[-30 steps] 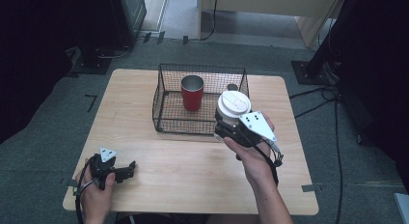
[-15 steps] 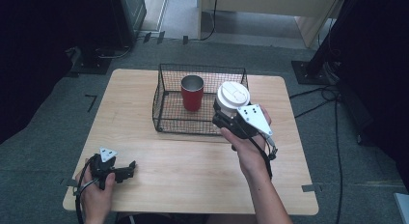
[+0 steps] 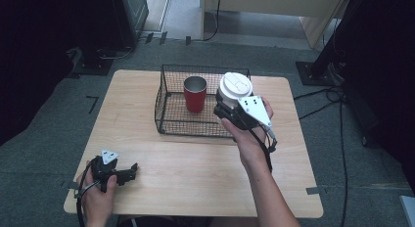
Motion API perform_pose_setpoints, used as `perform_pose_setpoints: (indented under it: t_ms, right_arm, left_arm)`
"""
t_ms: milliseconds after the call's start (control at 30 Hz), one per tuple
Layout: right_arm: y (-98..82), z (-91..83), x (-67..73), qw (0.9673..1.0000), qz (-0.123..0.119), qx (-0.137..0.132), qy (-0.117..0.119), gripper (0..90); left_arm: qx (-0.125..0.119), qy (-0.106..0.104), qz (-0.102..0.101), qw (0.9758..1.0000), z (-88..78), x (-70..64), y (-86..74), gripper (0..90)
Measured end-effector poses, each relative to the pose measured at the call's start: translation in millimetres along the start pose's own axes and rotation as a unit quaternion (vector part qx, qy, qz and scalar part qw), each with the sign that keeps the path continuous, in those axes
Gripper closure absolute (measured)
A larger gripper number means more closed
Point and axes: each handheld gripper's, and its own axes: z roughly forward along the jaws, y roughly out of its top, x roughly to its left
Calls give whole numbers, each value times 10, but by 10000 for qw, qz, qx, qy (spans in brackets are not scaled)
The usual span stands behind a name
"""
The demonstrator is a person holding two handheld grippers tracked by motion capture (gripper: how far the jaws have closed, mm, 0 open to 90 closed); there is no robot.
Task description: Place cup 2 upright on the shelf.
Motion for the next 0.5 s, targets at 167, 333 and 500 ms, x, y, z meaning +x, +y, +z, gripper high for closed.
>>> perform_pose_setpoints:
  t_ms: [167,333,500]
  right_arm:
    - [23,114,-11,9999,67,-58,-95,162]
    - [21,230,-17,9998,75,-122,-168,162]
    - [16,362,-40,9995,78,-148,-281,162]
  left_arm:
    - [0,1,-3,10000,0,-1,0,0]
    - [-1,1,-2,10000,0,0,0,0]
    - [-2,2,2,10000,1,0,0,0]
